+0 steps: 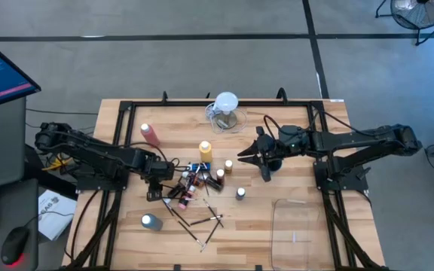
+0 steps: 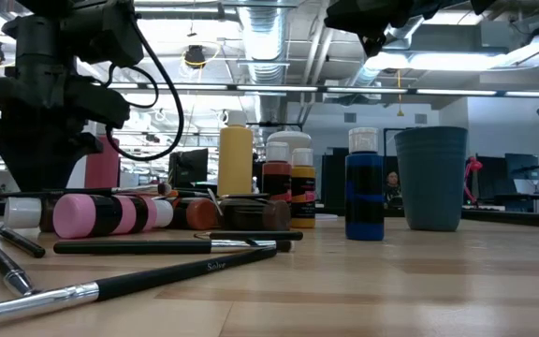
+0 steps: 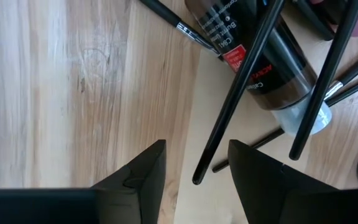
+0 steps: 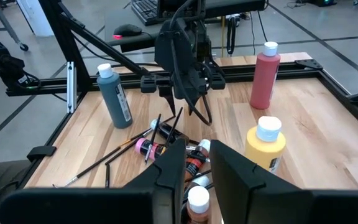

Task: Pick & Place Paint Supplies
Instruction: Put the top black gold paintbrush into the blue cup

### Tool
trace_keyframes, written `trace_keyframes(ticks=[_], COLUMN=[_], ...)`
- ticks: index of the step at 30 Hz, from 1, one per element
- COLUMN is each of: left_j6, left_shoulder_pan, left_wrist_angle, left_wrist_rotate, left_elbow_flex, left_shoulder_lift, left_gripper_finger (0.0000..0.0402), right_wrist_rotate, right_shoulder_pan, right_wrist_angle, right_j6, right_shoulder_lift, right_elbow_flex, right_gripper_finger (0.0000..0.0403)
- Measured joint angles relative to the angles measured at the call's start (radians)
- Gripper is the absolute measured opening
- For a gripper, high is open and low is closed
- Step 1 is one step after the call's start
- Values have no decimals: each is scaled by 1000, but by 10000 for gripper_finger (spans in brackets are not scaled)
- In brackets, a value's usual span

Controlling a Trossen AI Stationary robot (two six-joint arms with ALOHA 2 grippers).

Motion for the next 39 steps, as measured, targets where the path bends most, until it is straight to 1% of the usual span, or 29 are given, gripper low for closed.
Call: trace_keyframes(ticks=[4, 8, 11, 13, 18, 28, 39], left_j6=[-3, -3, -3, -4, -9, -59, -43], left_shoulder_pan=[0, 0, 0, 0, 0, 0, 0], left_wrist_angle=[-1, -3, -5, -7, -23, -64, -191], left_wrist_rotate=[-1, -1, -1, -1, 3, 90, 89], left_elbow_flex=[0, 0, 0, 0, 0, 7, 169], left_shoulder_lift=[0, 0, 0, 0, 0, 0, 0], left_gripper_finger=[123, 73, 27, 10, 6, 4, 2], right_wrist_rotate=[0, 0, 0, 0, 0, 0, 1], right_shoulder_pan=[0, 0, 0, 0, 0, 0, 0], right_wrist_angle=[0, 0, 0, 0, 0, 8, 20], right_j6=[0, 0, 0, 0, 0, 0, -3], right_shoulder_lift=[0, 0, 0, 0, 0, 0, 0], right_elbow_flex=[0, 0, 0, 0, 0, 0, 0], right_gripper_finger=[68, 68, 68, 68, 68, 68, 68])
